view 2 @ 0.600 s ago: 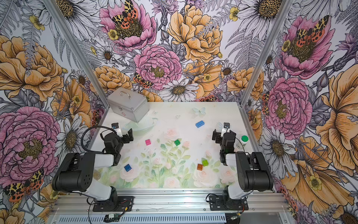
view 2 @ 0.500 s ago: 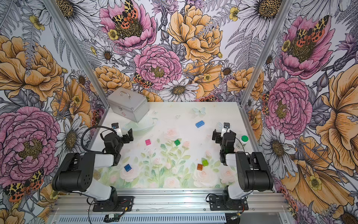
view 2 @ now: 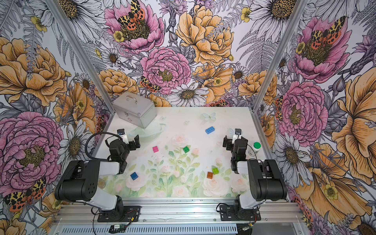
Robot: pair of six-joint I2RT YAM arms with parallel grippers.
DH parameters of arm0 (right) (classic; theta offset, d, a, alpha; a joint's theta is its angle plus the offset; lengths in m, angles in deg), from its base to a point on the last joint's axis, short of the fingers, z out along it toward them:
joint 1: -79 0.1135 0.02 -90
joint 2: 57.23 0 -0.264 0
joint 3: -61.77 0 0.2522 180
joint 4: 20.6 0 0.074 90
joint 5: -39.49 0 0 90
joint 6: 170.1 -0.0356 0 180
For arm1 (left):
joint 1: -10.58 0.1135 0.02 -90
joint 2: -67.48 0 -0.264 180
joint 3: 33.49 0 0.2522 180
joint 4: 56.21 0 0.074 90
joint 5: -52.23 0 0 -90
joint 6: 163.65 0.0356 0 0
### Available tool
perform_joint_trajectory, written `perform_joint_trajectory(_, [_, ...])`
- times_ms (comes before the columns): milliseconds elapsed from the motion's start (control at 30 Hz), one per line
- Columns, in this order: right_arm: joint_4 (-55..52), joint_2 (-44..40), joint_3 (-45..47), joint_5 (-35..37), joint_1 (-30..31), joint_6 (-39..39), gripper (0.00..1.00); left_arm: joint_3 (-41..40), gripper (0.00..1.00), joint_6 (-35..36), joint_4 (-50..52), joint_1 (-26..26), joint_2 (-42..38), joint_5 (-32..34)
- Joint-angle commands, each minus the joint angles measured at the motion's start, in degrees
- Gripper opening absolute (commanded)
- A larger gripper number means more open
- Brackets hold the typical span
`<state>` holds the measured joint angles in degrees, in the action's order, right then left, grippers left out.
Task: Assemble the letter v with lego
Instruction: Adjust the lego brick at the center of the board.
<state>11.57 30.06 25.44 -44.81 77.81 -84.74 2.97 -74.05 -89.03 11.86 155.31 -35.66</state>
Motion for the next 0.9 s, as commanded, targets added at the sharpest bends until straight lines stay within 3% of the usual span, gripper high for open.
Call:
perform_joint_trajectory(0, [0.1,-0.1,-1.0,-0.5,0.1,0.1,0.99,0.1,0.99,1.0,-1.5,-0.4,-0.6,1.0])
perform_joint_trajectory(67, [-3.9,-1.7,-2.6,-1.0,0.4,0.9,0.99,0.7,0.99,0.8,-0.7,-0.8,-1.4,1.9])
perform_joint_trajectory(100, [-11.8,-3.9,-5.8,0.3,0.9,0.9,0.99,1.6,0.99,1.3,2.3,-2.0,-3.1,5.3])
perform_joint_trajectory(167, [-28.3,-7.4,-13.3,4.5,1.5,-3.1,0.99,5.0,0.99,1.6,13.9,-6.1,-8.5,17.4])
perform_joint_trajectory(233, [-37.7,-10.1,-17.8,3.2,1.6,-5.5,0.99,10.7,0.99,-3.7,27.7,-8.5,-13.5,23.8])
perform_joint_trajectory(300, [-41.9,-12.0,-19.8,1.2,2.4,-6.8,0.99,15.9,0.99,-15.7,41.5,-8.3,-16.9,23.7])
perform_joint_trajectory(367, [-48.1,-12.9,-22.7,1.5,3.5,-8.8,0.99,20.7,0.99,-32.4,57.6,-6.1,-18.6,23.1])
perform_joint_trajectory(433, [-53.2,-12.3,-25.7,1.5,6.0,-10.2,0.99,21.9,0.99,-34.0,60.3,-3.0,-18.6,9.8])
perform_joint_trajectory(467, [-56.1,-11.5,-27.8,1.8,8.1,-10.3,0.99,22.4,0.99,-34.9,62.5,-3.6,-18.9,7.8])
perform_joint_trajectory(533, [-60.8,-9.0,-31.9,3.2,11.4,-10.2,0.99,22.7,0.99,-36.3,65.8,-7.0,-20.4,8.6])
perform_joint_trajectory(700, [-71.1,2.3,-43.6,-2.1,13.9,-7.3,0.99,23.3,0.98,-40.2,69.1,-18.7,-19.7,4.8])
perform_joint_trajectory(867, [-79.3,16.4,-56.5,0.4,15.3,-2.3,0.97,24.6,0.99,-47.2,69.2,-31.7,-16.0,6.6])
